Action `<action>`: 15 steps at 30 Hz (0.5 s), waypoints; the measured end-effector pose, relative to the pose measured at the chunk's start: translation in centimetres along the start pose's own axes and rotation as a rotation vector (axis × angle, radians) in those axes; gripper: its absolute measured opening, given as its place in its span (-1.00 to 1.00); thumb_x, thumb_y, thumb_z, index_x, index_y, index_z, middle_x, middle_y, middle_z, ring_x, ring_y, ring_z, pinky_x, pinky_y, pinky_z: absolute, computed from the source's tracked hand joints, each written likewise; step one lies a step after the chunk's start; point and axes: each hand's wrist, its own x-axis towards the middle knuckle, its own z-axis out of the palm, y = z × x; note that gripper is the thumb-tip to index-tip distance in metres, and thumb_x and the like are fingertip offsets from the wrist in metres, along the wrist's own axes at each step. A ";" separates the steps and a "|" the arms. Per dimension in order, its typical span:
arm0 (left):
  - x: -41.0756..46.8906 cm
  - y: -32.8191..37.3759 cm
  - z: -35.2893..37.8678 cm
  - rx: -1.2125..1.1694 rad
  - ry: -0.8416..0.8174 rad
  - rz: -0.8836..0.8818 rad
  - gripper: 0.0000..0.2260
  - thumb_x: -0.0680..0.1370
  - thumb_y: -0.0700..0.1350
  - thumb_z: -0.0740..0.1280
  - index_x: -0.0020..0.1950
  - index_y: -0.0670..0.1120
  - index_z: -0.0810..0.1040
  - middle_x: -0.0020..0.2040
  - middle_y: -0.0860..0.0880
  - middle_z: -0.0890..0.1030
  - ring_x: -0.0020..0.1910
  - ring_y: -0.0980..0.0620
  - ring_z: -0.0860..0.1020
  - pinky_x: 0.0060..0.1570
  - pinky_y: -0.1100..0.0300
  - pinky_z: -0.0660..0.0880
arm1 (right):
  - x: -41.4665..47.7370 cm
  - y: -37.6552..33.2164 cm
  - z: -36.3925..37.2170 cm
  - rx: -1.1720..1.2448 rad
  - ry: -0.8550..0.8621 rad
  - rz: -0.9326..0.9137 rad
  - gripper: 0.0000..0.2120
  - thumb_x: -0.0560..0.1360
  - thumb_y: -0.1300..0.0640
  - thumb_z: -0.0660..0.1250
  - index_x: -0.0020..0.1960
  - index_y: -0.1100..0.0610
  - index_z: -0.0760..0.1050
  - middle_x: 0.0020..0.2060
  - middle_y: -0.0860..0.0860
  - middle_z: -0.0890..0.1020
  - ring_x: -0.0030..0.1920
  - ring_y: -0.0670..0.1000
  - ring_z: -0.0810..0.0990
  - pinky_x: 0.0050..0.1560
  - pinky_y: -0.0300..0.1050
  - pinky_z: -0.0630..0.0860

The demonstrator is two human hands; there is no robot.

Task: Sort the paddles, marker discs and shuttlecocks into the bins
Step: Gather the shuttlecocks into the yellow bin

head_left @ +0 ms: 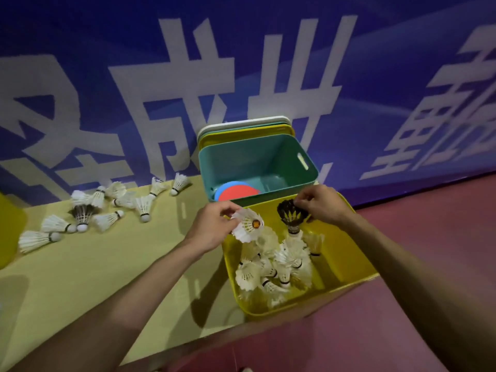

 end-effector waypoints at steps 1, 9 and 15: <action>0.0 0.1 0.6 0.017 -0.030 0.007 -0.87 0.50 -0.19 0.37 -0.01 0.00 0.64 -0.11 0.04 0.66 -0.22 0.04 0.59 -0.17 0.14 0.54 | -0.2 0.9 -0.4 -0.089 0.012 -0.006 -0.88 0.51 0.16 0.33 -0.11 0.18 0.61 -0.18 0.12 0.67 -0.21 0.10 0.66 -0.18 0.02 0.63; -0.1 0.1 3.7 0.121 -0.310 -0.025 -0.83 0.53 -0.20 0.32 0.07 -0.01 0.62 -0.06 0.00 0.62 -0.12 -0.05 0.64 0.01 0.01 0.57 | -1.4 4.0 -0.5 -0.491 -0.067 0.065 -0.84 0.46 0.18 0.23 -0.30 0.13 0.46 -0.24 0.12 0.59 -0.15 0.18 0.59 -0.19 -0.02 0.53; -0.1 -0.2 2.1 0.090 -0.218 -0.009 -0.83 0.50 -0.19 0.34 -0.03 0.08 0.62 -0.09 0.03 0.65 -0.07 0.02 0.63 0.02 0.06 0.57 | -0.6 1.9 0.9 -0.492 -0.102 0.017 -0.85 0.50 0.17 0.22 -0.24 0.12 0.45 -0.29 0.06 0.53 -0.23 0.08 0.52 -0.30 -0.14 0.38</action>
